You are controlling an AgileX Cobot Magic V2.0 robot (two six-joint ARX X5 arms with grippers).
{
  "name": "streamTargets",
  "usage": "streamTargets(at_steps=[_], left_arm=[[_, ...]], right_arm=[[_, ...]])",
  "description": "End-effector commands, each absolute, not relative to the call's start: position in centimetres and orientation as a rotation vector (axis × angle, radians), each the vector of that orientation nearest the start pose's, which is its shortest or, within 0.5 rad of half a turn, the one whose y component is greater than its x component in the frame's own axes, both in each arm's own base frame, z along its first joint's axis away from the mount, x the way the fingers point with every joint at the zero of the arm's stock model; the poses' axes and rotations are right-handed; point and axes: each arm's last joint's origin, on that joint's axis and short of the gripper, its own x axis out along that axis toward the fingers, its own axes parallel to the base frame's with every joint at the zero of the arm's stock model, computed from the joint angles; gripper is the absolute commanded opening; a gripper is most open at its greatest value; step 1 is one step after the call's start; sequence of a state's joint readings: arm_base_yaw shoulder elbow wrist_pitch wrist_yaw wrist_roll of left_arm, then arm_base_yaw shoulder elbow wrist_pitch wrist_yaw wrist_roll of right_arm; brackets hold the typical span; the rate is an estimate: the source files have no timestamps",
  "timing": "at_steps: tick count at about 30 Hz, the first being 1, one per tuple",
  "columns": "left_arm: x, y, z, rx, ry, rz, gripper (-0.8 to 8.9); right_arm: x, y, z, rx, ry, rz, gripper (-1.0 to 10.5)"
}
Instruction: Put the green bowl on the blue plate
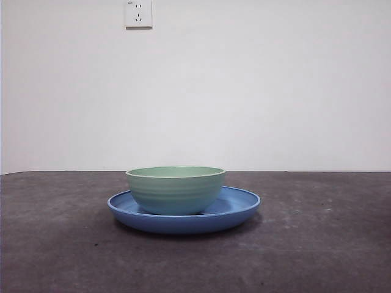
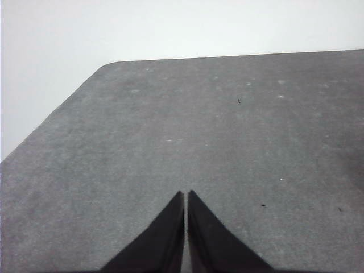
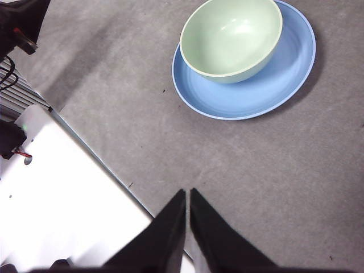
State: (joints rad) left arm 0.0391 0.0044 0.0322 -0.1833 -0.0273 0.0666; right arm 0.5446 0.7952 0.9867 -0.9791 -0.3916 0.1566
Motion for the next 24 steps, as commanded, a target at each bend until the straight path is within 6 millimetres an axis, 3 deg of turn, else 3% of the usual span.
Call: streamTargets(at_steps=[1,14,18,24], left_arm=[[9.5,0.5,14.9,0.06,0.182,0.066,0.09],[9.5,0.5,14.9,0.06,0.183,0.066,0.09],[9.5,0.5,14.9,0.06,0.182,0.066,0.09],[9.5,0.5,14.9,0.06,0.182,0.066,0.09]], right_arm=[[10.7,7.9,33.6,0.064,0.856,0.837,0.1],[10.6,7.8,33.6,0.061,0.852,0.838,0.1],[10.5,6.5,34.1,-0.004,0.726,0.775,0.1],[9.9,3.3,33.8,0.058,0.429,0.56,0.1]])
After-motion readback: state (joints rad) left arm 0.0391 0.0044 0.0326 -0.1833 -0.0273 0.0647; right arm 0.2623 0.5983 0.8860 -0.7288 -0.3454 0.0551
